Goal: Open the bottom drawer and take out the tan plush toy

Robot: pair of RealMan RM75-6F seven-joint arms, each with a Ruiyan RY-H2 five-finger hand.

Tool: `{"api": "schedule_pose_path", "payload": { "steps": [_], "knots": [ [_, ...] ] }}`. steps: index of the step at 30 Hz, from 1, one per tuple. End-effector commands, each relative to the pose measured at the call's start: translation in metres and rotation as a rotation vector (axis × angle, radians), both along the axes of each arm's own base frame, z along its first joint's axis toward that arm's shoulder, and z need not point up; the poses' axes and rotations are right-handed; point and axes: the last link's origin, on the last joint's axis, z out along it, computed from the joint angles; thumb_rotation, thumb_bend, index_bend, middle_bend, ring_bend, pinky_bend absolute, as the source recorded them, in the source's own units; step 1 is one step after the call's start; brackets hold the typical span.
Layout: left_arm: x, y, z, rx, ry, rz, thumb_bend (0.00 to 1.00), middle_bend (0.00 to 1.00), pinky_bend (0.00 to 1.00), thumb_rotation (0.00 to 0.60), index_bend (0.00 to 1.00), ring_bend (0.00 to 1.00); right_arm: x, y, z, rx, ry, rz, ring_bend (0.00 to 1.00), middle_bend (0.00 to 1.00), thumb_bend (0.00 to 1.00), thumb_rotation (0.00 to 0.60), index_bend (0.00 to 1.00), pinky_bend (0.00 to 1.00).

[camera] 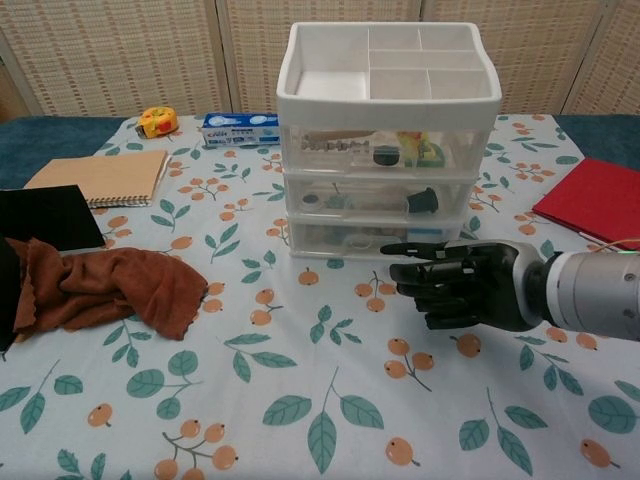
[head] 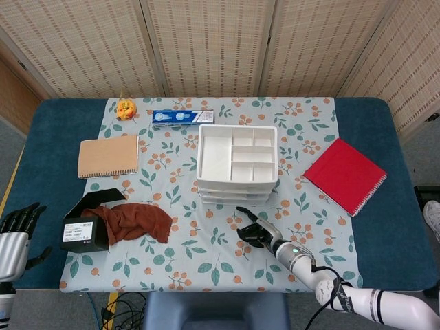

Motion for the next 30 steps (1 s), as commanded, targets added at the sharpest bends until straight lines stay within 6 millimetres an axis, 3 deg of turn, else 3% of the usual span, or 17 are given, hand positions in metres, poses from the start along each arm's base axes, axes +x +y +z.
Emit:
{"api": "schedule_pose_path", "payload": {
  "steps": [1,13,30],
  "knots": [
    [0.0,0.0,0.0,0.0,-0.001,0.0,0.18,0.13,0.13,0.6,0.14,0.13,0.003,-0.005,-0.004,0.0,-0.004,-0.007,0.99,0.88,0.56,0.6,0.0,1.0],
    [0.001,0.002,0.001,-0.001,-0.002,0.001,0.18,0.13,0.13,0.6,0.14,0.13,0.011,-0.025,-0.023,0.012,0.013,-0.038,0.99,0.87,0.56,0.6,0.0,1.0],
    [0.002,0.003,0.002,0.0,0.002,0.006,0.18,0.13,0.13,0.6,0.14,0.13,0.019,-0.033,-0.036,0.014,0.029,-0.026,0.99,0.87,0.57,0.6,0.0,1.0]
  ]
}}
